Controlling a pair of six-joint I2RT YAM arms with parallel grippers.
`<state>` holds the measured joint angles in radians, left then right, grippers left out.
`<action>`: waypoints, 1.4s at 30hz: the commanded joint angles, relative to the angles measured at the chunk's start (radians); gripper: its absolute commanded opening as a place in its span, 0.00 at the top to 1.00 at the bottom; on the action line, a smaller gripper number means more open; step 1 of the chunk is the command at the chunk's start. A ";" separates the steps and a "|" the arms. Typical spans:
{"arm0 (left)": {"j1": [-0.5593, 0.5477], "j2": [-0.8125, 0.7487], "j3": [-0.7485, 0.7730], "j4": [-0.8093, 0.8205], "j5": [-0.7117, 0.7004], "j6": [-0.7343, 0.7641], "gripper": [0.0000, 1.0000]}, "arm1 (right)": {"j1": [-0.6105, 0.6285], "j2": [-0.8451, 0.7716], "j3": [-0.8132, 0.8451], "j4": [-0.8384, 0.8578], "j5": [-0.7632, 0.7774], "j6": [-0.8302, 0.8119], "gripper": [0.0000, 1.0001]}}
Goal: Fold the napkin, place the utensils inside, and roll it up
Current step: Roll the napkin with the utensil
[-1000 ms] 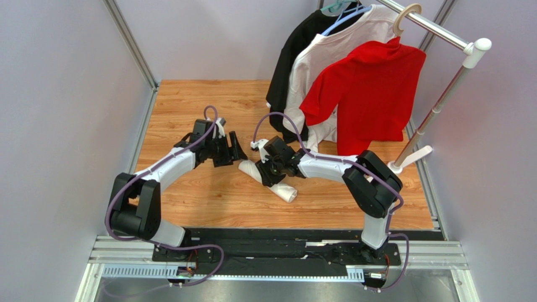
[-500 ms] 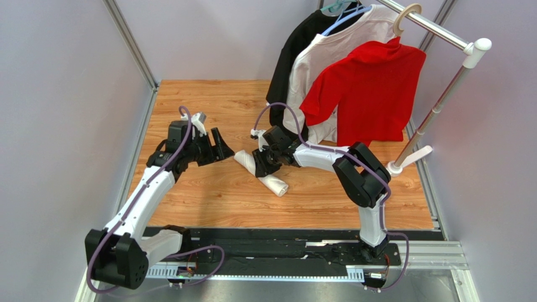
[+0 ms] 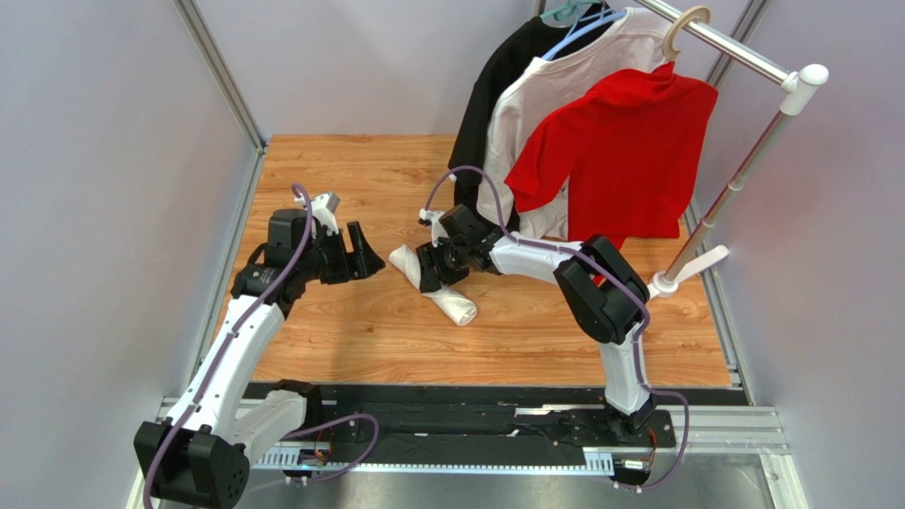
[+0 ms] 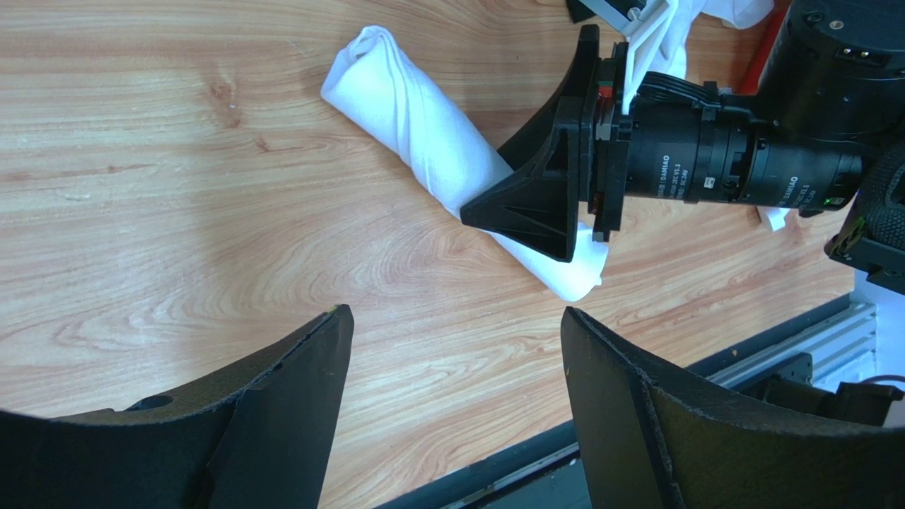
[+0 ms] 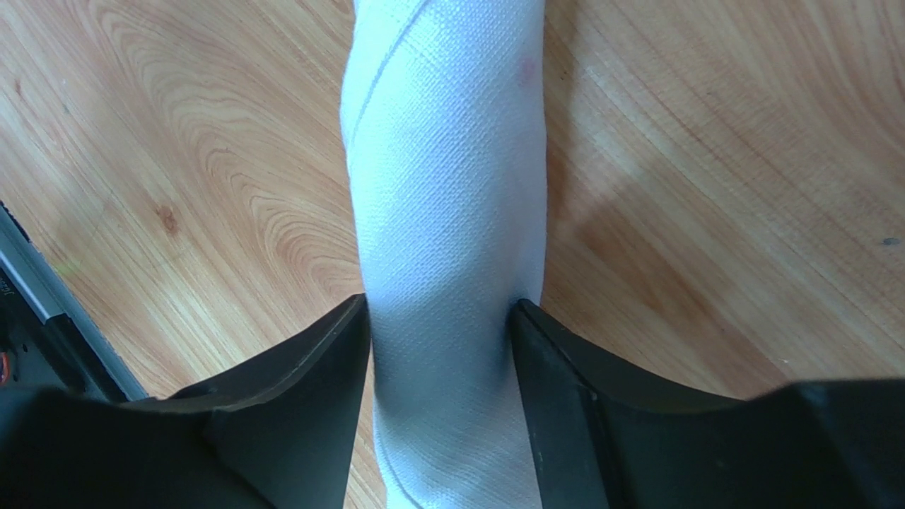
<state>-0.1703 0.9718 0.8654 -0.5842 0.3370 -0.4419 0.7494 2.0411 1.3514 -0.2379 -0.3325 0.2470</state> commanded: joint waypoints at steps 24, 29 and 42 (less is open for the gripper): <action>0.041 -0.159 0.012 0.024 -0.030 0.061 0.19 | 0.134 -0.275 -0.028 -0.092 0.275 -0.097 0.00; 0.041 -0.281 -0.002 0.030 -0.065 0.061 0.19 | 0.306 -0.421 -0.041 -0.164 0.522 -0.134 0.00; 0.041 -0.579 0.150 -0.215 -0.181 0.026 0.18 | 0.010 -1.284 -0.443 -0.237 0.503 0.141 0.00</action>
<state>-0.1352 0.4553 0.9539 -0.7143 0.1890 -0.3969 0.8742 1.0168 0.9821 -0.4232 0.1402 0.3042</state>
